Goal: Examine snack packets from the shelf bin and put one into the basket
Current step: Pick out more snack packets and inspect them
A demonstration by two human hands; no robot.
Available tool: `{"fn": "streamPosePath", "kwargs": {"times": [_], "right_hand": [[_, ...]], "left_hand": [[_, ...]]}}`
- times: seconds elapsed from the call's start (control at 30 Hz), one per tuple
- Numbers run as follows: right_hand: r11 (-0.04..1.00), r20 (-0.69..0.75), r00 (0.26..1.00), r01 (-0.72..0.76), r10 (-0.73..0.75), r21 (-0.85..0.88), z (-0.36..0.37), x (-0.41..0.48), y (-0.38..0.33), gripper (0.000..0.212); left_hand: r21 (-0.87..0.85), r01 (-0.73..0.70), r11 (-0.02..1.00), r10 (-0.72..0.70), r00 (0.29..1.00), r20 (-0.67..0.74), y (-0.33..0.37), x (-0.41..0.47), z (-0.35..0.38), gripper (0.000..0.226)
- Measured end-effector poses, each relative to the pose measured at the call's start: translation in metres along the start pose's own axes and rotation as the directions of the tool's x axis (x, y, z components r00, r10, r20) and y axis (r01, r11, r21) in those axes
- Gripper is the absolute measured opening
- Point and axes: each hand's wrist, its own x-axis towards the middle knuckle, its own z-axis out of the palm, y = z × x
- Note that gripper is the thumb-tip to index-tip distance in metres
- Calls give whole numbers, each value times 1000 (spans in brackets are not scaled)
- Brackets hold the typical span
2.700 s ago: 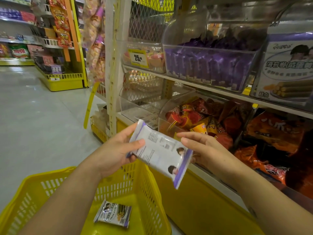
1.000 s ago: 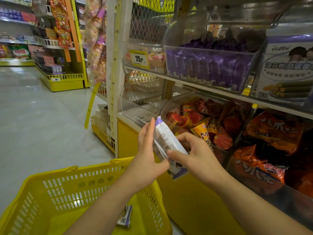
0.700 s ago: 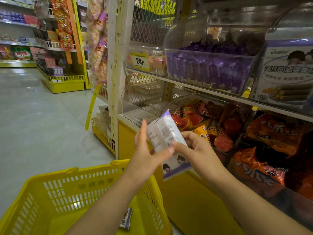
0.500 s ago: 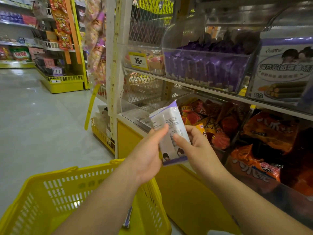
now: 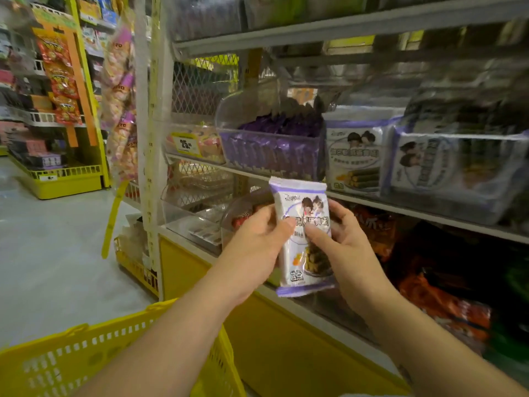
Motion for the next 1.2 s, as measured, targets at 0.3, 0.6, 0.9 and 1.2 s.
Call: {"fn": "streamPosePath", "kwargs": {"times": [0.3, 0.6, 0.9, 1.2], "right_hand": [[936, 112, 978, 201, -175, -290, -60, -14, -100, 35], [761, -130, 806, 473, -577, -444, -144, -2, -196, 37], [688, -77, 762, 530, -643, -497, -174, 25, -249, 39], [658, -6, 792, 502, -610, -562, -185, 46, -251, 41]], "left_hand": [[201, -297, 934, 279, 954, 112, 76, 12, 50, 35], [592, -531, 606, 482, 837, 258, 125, 68, 106, 32], [810, -553, 193, 103, 833, 544, 149, 135, 144, 28], [769, -625, 133, -189, 745, 639, 157, 163, 166, 39]]}}
